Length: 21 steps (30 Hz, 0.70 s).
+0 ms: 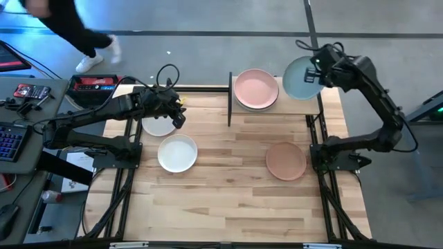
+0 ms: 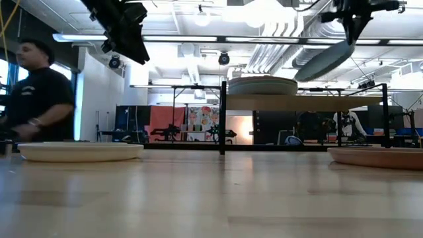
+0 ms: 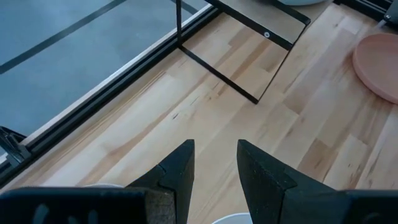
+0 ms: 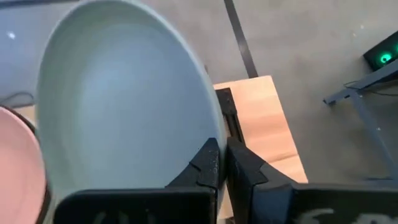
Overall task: Place and stack plates onto a shelf
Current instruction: Put the blue plate on the shelf
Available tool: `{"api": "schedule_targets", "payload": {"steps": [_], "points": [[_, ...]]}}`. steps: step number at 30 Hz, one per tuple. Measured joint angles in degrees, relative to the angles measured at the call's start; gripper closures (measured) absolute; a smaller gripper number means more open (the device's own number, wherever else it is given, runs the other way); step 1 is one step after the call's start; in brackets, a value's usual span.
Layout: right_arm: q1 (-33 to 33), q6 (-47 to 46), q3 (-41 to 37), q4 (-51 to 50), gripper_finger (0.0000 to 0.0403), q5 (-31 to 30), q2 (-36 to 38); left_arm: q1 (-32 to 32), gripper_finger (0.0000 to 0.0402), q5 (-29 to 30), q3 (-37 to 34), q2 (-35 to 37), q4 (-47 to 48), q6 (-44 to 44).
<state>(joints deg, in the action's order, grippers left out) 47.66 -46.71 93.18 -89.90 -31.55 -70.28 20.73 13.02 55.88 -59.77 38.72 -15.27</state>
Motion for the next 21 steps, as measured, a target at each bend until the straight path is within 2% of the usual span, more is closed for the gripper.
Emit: {"api": "schedule_targets", "payload": {"steps": [6,21], "points": [[0.00,-2.33,-1.17,-0.03,0.0403,-0.67,1.00,-0.02,0.0291,-0.02,0.02,0.00,0.00,0.93],[0.00,-5.43,-14.57,4.77,0.0403,4.63,0.92,-0.02,0.0291,-0.01,0.02,0.00,0.00,0.99]]}}
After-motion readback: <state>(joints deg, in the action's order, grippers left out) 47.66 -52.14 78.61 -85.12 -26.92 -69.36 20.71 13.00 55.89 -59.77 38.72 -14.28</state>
